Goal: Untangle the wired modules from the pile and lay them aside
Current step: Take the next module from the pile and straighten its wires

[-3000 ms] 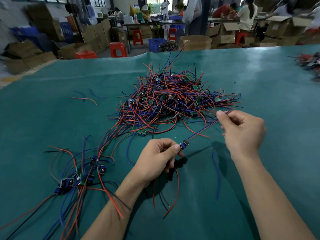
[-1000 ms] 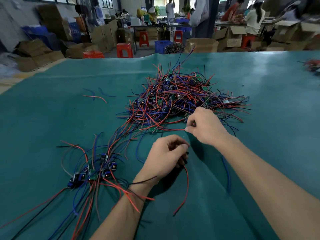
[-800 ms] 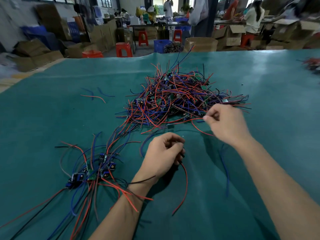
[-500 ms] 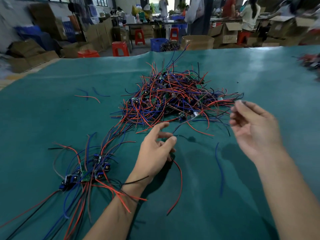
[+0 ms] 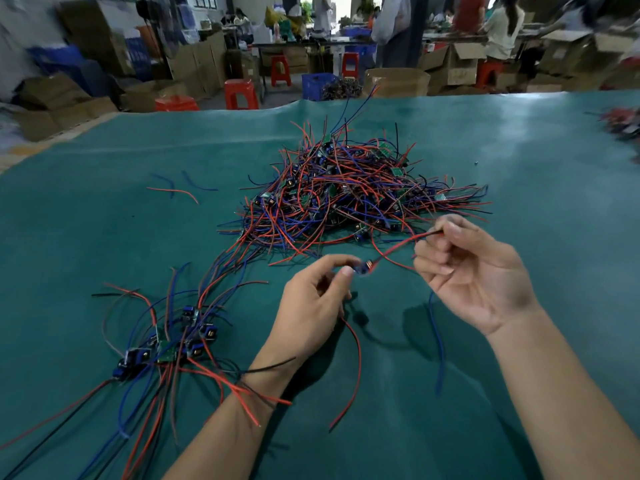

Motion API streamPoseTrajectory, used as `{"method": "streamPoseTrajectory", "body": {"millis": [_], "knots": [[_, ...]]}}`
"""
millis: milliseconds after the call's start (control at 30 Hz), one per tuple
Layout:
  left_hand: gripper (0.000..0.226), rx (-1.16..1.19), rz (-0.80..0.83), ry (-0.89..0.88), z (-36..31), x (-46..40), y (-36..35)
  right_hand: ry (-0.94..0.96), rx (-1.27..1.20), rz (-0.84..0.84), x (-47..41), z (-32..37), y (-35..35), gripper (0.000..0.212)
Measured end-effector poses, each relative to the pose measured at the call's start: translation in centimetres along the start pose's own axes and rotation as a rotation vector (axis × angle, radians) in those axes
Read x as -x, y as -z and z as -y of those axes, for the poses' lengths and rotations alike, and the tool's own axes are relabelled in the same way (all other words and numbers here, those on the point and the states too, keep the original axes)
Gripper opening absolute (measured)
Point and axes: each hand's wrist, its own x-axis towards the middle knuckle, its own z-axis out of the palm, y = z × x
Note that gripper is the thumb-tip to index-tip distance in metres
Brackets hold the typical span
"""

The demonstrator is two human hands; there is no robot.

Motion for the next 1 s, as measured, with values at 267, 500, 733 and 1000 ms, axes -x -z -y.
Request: {"method": "streamPoseTrajectory", "body": {"millis": [267, 500, 733, 1000], "knots": [[0.014, 0.166, 0.003, 0.12, -1.0, 0.4, -0.3, -0.03, 0.068, -0.291, -1.0, -2.2, -0.3, 0.037], [0.012, 0.274, -0.064, 0.129, -1.2, 0.5, 0.0, -0.062, 0.839, -0.406, -1.0, -5.6, -1.1, 0.114], [0.043, 0.235, 0.134, 0.104, -1.9, 0.8, 0.4, 0.156, 0.604, -0.574, -1.4, -4.4, -0.6, 0.038], [0.031, 0.118, 0.269, 0.154, -1.6, 0.7, 0.2, 0.196, 0.075, -0.547, -0.9, -0.7, -0.7, 0.032]]}}
